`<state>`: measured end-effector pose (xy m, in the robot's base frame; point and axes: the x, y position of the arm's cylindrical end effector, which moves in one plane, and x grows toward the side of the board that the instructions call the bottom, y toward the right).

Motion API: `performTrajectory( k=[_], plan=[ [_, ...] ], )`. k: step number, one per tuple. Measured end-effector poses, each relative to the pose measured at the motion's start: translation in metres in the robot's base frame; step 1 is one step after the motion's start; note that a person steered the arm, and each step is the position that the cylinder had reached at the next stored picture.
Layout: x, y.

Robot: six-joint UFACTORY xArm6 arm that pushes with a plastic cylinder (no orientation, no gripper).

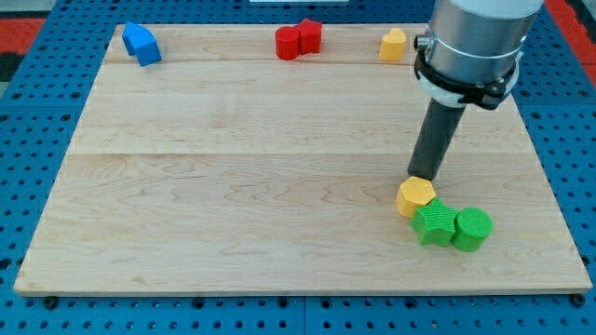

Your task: Push the yellow heart to the bottom of the red star

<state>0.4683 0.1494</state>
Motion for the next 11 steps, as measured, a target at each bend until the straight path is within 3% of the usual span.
performTrajectory(
  k=[3, 4, 6, 7, 9, 10, 11],
  plan=[
    [-0.235, 0.109],
    [-0.277, 0.09],
    [-0.235, -0.015],
    [-0.239, -0.037],
    [-0.19, -0.087],
    [-0.142, -0.075],
    [-0.135, -0.086]
  ],
)
